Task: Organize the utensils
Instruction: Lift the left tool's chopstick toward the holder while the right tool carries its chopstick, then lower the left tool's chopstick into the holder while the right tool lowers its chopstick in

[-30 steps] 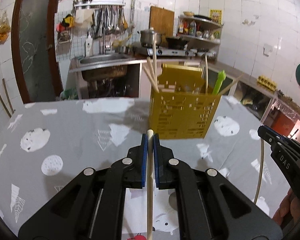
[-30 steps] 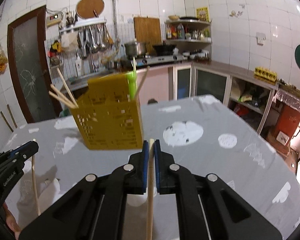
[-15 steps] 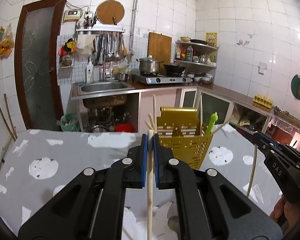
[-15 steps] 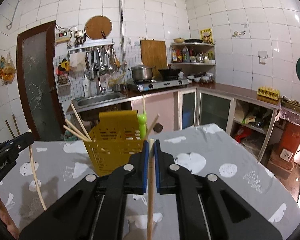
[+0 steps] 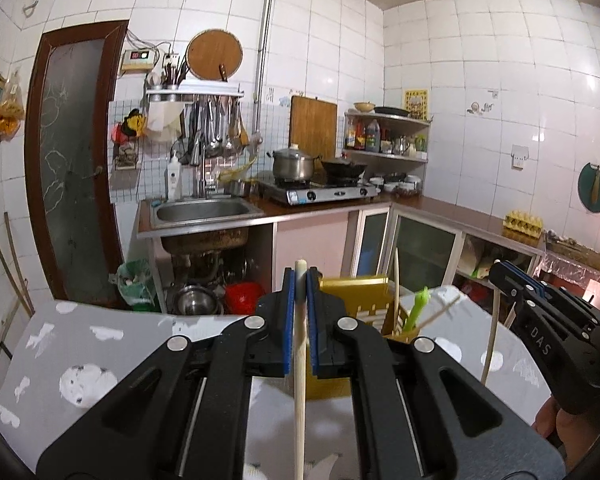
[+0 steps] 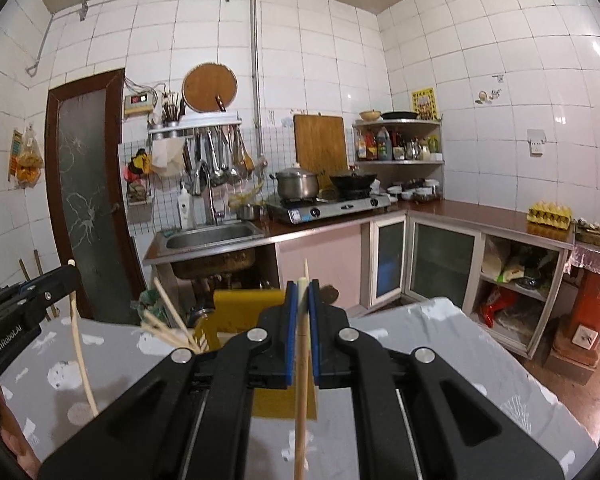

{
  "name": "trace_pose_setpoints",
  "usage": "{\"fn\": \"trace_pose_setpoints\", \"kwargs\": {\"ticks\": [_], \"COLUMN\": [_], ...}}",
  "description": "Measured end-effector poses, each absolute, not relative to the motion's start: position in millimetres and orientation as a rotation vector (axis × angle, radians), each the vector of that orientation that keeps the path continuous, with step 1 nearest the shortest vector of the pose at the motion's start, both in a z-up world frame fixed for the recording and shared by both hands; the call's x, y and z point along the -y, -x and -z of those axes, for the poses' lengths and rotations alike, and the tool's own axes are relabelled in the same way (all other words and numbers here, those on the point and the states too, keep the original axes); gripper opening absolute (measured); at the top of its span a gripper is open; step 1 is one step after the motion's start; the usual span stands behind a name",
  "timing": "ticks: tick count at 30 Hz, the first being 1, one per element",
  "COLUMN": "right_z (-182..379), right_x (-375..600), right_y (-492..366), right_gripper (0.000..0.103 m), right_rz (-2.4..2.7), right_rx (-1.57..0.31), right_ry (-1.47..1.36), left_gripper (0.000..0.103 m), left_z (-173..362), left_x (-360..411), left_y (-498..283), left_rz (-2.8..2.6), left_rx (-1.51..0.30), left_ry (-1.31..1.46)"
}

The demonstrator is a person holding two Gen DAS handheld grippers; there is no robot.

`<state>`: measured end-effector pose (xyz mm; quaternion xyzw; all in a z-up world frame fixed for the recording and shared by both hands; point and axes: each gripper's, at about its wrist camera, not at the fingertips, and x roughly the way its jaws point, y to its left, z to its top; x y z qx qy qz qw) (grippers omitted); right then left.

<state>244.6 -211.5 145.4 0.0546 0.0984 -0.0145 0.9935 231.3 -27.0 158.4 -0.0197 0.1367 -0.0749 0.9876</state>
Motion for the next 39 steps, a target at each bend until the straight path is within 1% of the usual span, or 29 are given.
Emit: {"fn": "trace_pose_setpoints", "kwargs": {"ticks": [8,17,22,31,39], "right_z": [-177.8,-196.2,-203.2,-198.8,-178.4], "right_x": [215.4,209.9,206.4,206.6,207.1], "right_y": [-270.3,-298.6,-318.2,-340.9,-356.5], "right_gripper": [0.006,0.006,0.006,0.006,0.006], "right_rz": [0.017,0.003,0.014,0.030,0.018], "right_rx": [-0.120,-0.059,-0.011,0.058,0.057], "right_ry": [-0.124,-0.124,-0.122,-0.125,-0.134], "left_gripper": [0.005,0.005,0.005,0.005,0.005], "left_z": [-198.6,-218.5,-225.9,-208.9,-168.4], "left_x": [35.6,51.4,63.6,71.4,76.4], "left_y": [-252.6,-275.4,-291.1,-341.1,-373.0], "left_rz": [0.162,0.190,0.189,0.176,0.185], "left_rx": [-0.178,-0.099,-0.025,-0.010,-0.051], "left_ry": [0.043,0.050,0.032,0.055,0.078]}}
